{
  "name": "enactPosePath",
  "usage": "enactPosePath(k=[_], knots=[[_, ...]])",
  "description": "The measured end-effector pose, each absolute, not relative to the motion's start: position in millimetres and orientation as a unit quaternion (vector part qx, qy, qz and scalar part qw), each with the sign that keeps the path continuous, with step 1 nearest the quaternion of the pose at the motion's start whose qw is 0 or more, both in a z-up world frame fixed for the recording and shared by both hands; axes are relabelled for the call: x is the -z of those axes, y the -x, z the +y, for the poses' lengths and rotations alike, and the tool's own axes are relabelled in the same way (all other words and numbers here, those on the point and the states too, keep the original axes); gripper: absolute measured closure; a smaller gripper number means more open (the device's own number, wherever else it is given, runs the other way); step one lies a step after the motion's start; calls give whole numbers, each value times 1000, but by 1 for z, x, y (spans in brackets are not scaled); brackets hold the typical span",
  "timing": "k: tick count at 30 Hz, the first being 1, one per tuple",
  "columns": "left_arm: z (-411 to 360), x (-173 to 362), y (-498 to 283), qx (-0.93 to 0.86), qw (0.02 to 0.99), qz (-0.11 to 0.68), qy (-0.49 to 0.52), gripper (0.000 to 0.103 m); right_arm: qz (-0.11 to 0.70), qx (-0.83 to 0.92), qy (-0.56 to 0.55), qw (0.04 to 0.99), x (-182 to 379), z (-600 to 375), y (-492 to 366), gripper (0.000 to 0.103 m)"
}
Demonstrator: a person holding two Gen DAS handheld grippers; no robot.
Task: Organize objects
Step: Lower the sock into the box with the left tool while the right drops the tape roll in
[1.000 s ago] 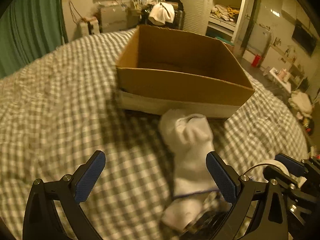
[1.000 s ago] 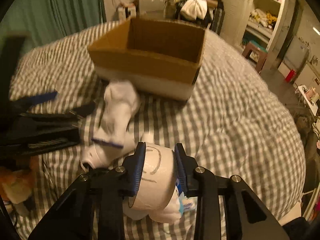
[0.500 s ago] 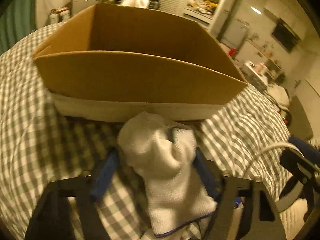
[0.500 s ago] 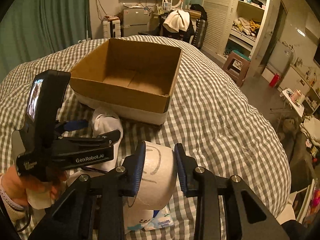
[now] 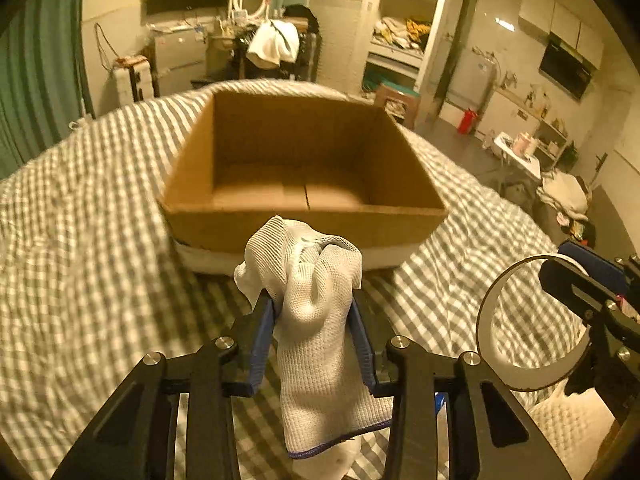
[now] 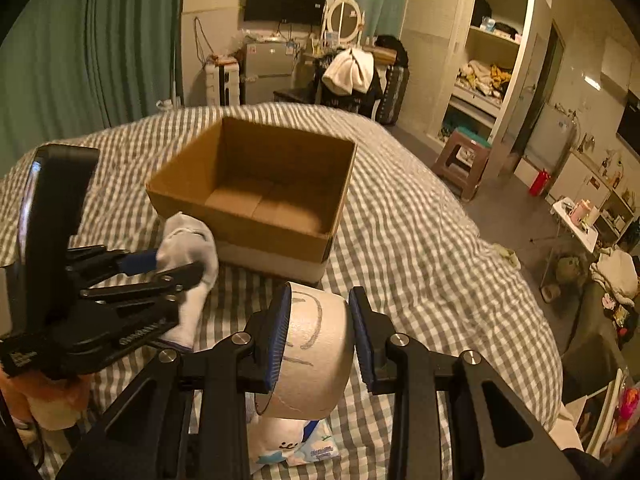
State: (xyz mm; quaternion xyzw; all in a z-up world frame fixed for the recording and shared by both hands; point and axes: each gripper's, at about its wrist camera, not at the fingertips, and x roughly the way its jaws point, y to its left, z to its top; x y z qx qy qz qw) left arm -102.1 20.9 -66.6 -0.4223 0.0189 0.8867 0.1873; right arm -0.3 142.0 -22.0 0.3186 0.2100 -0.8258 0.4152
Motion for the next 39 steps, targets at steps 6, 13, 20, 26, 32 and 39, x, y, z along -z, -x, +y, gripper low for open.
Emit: enactPosePath(k=[6,13,20,26,32,39], knots=[[10,13,102,-907,193,49,371,66,188,836,-290,427,-6,133,5,73],[21,-27,126,-918,218,81,321,66,178,852,-254,422,-38,99,18,73],[39,-27,177,-915,213,95,329,66,169,871,-226,401,-65,59,44,73],[46,8,211,-902,215,92,363,66,164,865,-263,394,-46,18,85,73],[65,42,208,-894,225,128,366,66,158,836,-328,411,-1,-12,115,73],[64,62,206,-888,218,115,388,60,144,820,-359,423,25,-6,124,73]])
